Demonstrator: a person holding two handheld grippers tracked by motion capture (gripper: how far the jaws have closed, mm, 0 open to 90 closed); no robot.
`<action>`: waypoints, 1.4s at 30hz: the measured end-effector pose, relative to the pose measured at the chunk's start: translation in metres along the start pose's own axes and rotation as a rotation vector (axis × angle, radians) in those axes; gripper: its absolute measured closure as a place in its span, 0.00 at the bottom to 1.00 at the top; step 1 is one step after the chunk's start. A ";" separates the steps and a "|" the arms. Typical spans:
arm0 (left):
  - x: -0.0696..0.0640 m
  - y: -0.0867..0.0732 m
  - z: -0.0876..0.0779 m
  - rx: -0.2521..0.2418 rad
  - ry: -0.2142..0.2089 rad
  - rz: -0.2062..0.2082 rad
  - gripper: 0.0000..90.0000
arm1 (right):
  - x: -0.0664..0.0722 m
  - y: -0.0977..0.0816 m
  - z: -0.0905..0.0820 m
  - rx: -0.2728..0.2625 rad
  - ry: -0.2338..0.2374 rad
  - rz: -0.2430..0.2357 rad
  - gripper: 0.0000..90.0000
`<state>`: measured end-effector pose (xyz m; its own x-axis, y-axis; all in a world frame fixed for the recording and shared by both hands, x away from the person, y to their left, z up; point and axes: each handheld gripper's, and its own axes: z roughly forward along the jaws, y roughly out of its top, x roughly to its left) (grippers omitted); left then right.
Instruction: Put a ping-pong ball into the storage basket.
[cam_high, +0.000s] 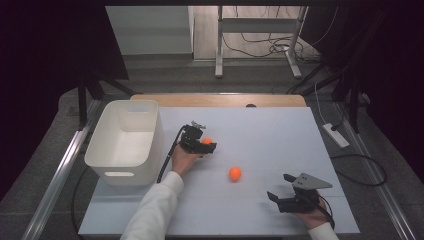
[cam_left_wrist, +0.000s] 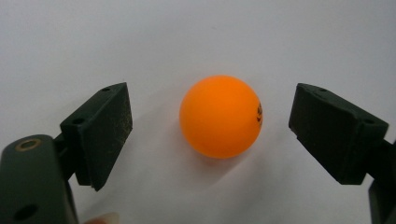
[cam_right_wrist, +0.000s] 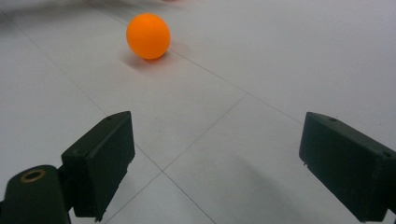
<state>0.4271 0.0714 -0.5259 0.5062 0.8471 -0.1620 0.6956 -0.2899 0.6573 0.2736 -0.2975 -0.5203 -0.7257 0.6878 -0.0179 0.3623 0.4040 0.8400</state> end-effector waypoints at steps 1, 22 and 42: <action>0.001 0.000 0.000 0.005 -0.001 -0.001 0.17 | 0.000 0.000 0.000 0.005 -0.007 -0.003 0.11; 0.004 0.000 0.003 0.010 -0.017 0.000 0.39 | 0.000 0.000 0.000 0.001 -0.005 0.001 0.11; 0.003 0.000 -0.001 -0.008 -0.021 0.020 0.56 | 0.000 0.000 0.000 -0.002 -0.001 0.001 0.11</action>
<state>0.4283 0.0742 -0.5252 0.5306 0.8316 -0.1641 0.6810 -0.3030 0.6666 0.2733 -0.2973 -0.5204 -0.7248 0.6888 -0.0174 0.3617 0.4019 0.8412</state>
